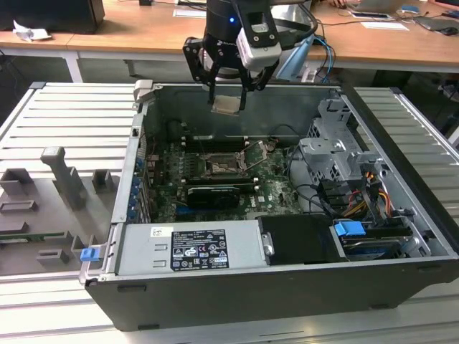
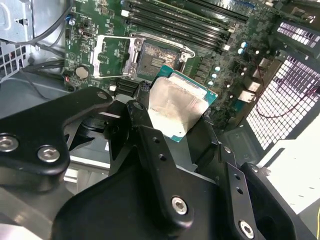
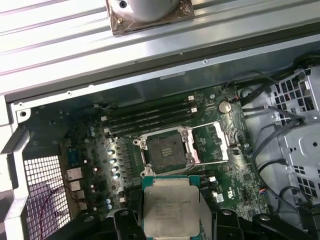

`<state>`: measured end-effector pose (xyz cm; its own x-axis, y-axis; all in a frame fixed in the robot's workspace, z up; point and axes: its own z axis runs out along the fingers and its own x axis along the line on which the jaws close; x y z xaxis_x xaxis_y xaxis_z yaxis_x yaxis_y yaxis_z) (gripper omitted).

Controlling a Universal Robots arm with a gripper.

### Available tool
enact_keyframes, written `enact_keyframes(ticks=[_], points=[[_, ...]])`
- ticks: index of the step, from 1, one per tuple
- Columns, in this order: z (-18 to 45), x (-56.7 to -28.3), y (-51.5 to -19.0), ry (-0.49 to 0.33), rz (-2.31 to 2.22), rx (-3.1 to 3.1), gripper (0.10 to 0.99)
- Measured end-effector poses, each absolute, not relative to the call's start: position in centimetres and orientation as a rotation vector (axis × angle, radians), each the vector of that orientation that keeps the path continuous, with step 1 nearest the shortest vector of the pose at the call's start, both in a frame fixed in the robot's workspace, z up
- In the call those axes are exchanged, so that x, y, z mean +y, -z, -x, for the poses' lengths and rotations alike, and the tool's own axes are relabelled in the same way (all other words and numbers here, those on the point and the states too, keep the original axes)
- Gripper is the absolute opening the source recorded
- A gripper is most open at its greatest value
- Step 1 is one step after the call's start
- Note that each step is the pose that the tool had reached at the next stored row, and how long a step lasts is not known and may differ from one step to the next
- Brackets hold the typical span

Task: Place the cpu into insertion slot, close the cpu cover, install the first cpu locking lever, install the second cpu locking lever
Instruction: 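Place the cpu into insertion slot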

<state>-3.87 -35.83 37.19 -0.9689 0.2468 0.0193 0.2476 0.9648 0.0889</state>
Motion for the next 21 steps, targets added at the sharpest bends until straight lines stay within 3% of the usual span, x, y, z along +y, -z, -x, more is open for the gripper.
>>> enact_keyframes(ticks=[21], points=[[3.87, -35.83, -37.06, 0.143, 0.813, -3.036, 0.541]])
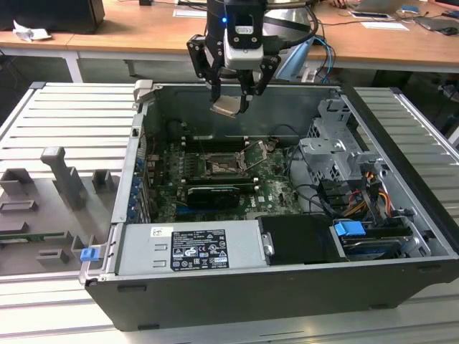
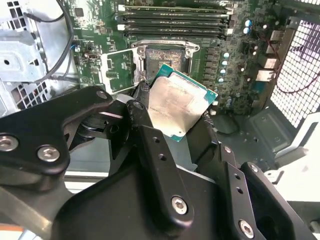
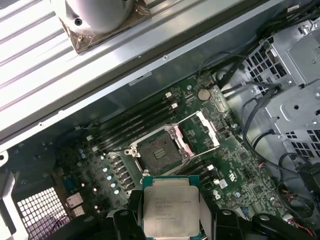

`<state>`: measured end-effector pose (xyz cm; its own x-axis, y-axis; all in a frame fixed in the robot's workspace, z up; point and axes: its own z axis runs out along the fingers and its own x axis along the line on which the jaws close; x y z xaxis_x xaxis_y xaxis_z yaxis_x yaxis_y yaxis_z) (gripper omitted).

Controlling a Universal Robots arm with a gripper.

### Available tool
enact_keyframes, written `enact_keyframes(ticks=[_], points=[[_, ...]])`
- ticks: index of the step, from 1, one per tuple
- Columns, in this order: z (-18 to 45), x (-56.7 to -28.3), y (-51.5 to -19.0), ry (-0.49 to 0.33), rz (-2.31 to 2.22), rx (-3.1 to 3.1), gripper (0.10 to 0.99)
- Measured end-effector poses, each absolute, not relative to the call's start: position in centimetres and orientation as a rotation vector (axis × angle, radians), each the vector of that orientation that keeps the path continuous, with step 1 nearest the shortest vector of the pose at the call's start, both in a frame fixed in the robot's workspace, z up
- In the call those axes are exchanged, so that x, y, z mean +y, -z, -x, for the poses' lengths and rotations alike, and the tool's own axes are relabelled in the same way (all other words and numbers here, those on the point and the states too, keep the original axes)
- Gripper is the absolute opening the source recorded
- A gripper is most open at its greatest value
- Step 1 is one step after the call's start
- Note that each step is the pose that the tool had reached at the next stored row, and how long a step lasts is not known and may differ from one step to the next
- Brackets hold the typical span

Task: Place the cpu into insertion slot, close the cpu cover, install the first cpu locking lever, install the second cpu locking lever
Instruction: 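Place the cpu into insertion slot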

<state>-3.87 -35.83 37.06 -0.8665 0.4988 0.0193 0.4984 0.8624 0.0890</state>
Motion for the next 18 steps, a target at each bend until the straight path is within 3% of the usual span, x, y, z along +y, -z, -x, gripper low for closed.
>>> enact_keyframes(ticks=[18], points=[[3.87, -35.83, -36.07, -0.140, -1.158, 2.901, 0.541]])
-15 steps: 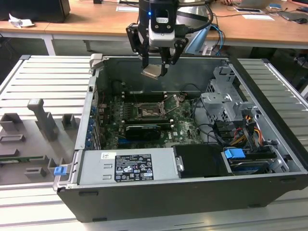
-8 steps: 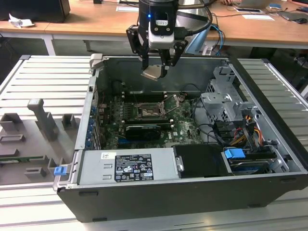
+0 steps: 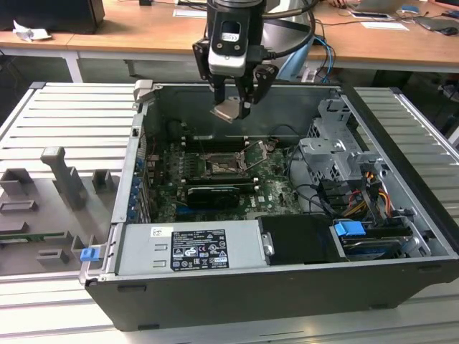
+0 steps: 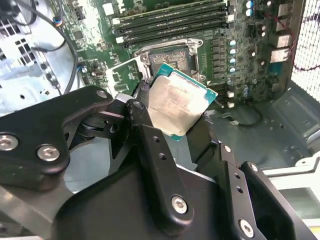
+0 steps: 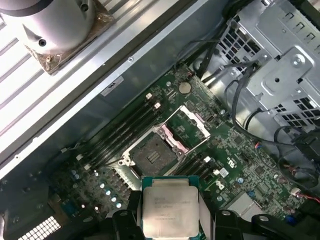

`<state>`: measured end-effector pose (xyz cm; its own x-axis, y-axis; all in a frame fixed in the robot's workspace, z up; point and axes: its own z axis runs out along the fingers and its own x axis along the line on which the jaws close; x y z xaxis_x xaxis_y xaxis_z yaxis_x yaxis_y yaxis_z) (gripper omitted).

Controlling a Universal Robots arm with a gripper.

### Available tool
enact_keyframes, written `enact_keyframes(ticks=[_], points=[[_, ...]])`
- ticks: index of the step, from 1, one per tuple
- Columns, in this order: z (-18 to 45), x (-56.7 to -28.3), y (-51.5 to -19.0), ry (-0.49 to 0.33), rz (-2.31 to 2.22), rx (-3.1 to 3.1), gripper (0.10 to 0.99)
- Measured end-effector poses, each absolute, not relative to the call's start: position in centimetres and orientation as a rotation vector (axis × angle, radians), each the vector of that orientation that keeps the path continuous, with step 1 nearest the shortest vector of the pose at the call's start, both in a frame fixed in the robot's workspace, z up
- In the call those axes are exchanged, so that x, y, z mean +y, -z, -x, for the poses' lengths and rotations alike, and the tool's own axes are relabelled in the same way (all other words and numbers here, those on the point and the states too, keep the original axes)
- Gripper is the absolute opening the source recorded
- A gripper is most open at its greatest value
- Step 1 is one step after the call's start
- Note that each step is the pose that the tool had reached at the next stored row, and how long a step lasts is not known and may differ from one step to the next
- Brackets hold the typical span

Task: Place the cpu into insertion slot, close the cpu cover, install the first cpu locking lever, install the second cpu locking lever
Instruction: 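Place the cpu into insertion slot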

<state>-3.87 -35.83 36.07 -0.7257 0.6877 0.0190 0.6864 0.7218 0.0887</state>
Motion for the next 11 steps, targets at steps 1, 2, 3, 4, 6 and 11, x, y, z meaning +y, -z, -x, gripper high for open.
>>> enact_keyframes(ticks=[1, 2, 3, 4, 6, 11], points=[[3.9, -35.8, -36.0, -0.140, -1.188, 2.887, 0.541], [3.9, -35.8, -35.9, -0.139, -1.218, 2.874, 0.541], [3.9, -35.8, -35.7, -0.139, -1.275, 2.847, 0.541], [3.9, -35.8, -35.6, -0.138, -1.320, 2.825, 0.541], [3.9, -35.8, -35.4, -0.137, -1.413, 2.776, 0.541], [3.9, -35.8, -34.8, -0.134, -1.603, 2.664, 0.541]])
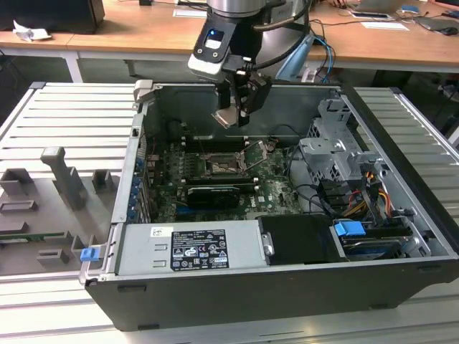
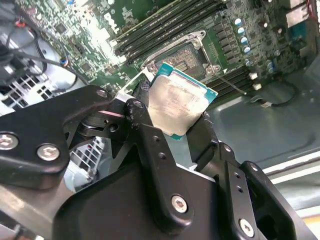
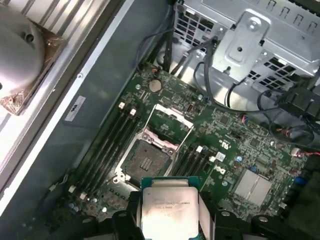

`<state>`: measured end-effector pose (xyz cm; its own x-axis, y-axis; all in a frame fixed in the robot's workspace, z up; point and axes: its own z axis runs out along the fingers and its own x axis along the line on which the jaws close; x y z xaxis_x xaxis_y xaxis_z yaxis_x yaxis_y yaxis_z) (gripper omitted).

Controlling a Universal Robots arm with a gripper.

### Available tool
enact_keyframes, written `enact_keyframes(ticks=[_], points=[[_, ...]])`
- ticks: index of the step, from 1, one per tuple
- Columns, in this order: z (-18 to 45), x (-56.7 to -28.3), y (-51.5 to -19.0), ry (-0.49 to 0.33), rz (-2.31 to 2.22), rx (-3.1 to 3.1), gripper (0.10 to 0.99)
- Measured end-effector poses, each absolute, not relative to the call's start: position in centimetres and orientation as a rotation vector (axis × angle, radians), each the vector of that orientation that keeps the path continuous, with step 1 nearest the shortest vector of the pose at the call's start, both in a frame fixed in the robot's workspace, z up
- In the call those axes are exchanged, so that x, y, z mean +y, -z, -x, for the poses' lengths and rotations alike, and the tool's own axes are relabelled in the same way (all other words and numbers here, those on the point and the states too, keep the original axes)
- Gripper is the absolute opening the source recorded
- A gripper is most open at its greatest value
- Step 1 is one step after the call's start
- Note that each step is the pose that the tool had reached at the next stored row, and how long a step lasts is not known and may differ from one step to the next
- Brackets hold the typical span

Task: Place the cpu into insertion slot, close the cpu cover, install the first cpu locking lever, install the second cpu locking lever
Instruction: 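Place the cpu into insertion slot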

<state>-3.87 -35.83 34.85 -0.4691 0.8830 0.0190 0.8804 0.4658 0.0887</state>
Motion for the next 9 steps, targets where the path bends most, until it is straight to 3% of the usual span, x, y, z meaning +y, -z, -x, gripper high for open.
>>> enact_keyframes(ticks=[9], points=[[3.87, -35.83, -34.48, -0.129, -1.814, 2.517, 0.541]])
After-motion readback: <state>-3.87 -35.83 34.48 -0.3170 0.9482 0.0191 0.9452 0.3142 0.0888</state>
